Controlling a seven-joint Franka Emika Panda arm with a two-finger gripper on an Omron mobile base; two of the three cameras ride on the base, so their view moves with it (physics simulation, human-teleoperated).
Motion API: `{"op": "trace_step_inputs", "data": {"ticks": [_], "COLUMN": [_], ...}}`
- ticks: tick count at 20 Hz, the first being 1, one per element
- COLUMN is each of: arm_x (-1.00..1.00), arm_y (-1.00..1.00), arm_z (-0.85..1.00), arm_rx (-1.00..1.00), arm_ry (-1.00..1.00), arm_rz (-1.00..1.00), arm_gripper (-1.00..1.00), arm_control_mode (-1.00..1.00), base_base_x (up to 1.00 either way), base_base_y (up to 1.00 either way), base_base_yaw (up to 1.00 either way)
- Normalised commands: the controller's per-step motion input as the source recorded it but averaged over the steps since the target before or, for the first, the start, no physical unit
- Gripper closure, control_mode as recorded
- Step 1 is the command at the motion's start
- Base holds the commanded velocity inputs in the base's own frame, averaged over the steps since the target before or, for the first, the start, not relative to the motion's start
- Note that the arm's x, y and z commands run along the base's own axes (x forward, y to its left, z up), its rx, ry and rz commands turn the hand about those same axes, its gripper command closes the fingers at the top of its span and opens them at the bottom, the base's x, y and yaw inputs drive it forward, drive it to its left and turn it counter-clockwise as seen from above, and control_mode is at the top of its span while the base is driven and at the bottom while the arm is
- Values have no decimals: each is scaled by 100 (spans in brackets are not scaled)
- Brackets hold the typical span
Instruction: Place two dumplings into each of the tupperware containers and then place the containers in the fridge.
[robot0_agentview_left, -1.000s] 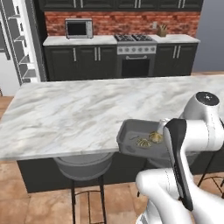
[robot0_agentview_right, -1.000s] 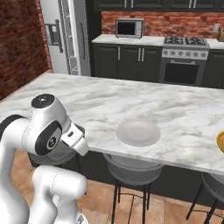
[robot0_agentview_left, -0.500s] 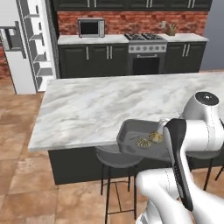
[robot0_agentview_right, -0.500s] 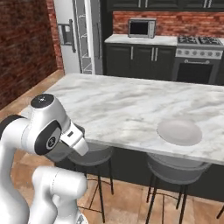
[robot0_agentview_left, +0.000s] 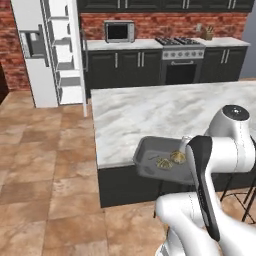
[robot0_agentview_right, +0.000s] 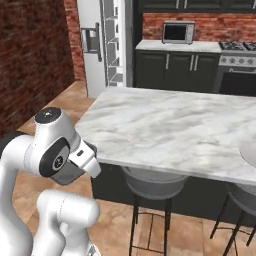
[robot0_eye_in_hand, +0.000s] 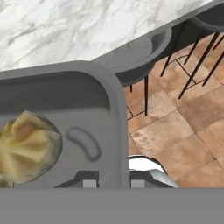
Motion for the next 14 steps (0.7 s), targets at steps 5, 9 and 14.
{"op": "trace_step_inputs", "data": {"ticks": [5, 9, 14], "arm_x": [0, 0, 0], "arm_y": [0, 0, 0], "arm_z": [0, 0, 0], "arm_rx": [0, 0, 0], "arm_ry": [0, 0, 0], "arm_rz": [0, 0, 0], "arm_gripper": [100, 100, 100], "arm_control_mode": [100, 100, 100], "base_base_x": [0, 0, 6], "base_base_y": [100, 100, 100], "base_base_yaw": [-18, -31, -39]}}
